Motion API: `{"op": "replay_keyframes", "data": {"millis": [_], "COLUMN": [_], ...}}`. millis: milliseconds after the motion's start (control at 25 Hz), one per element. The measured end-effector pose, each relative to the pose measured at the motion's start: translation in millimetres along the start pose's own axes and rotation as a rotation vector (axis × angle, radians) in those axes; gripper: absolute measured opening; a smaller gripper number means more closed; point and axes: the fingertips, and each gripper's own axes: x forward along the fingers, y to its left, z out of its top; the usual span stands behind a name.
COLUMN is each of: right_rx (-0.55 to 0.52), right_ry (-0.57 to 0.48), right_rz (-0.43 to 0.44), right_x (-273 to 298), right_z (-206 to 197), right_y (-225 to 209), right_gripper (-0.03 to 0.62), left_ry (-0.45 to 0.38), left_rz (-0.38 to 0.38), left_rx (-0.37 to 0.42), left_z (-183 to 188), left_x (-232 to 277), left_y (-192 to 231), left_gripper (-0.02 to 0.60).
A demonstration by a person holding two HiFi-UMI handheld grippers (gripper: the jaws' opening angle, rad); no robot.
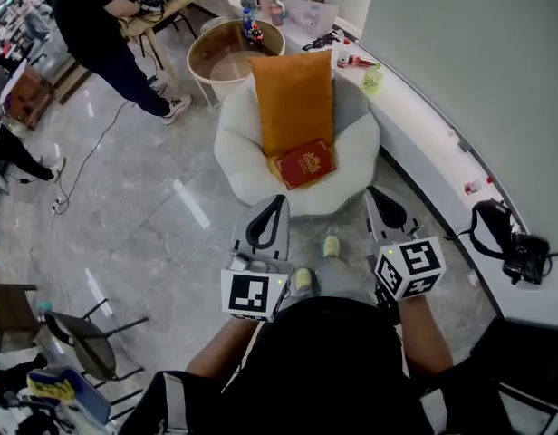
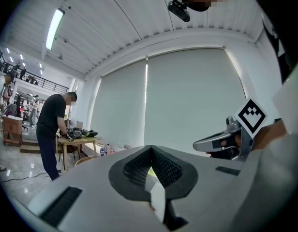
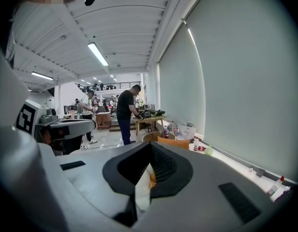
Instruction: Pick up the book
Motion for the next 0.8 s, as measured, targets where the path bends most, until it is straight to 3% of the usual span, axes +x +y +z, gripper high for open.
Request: {"op": "replay_keyframes", "data": {"millis": [240,800], "right_rx": [0.009,0.059], "right_ry": [0.01,0.008], "right_rz": [0.018,0.036], "right_x": [20,103], "right_z": [1,22], "right_y": [-13,-103], "right_gripper": [0.006,0.006], "left_ry": [0.03,0.067], "left_rz": [0.011,0.023], "left_rx": [0.0,0.05], "left_z": [-6,1], "left_x": [19,135], "left_y": [5,26], "left_gripper": [0.005,0.005]}}
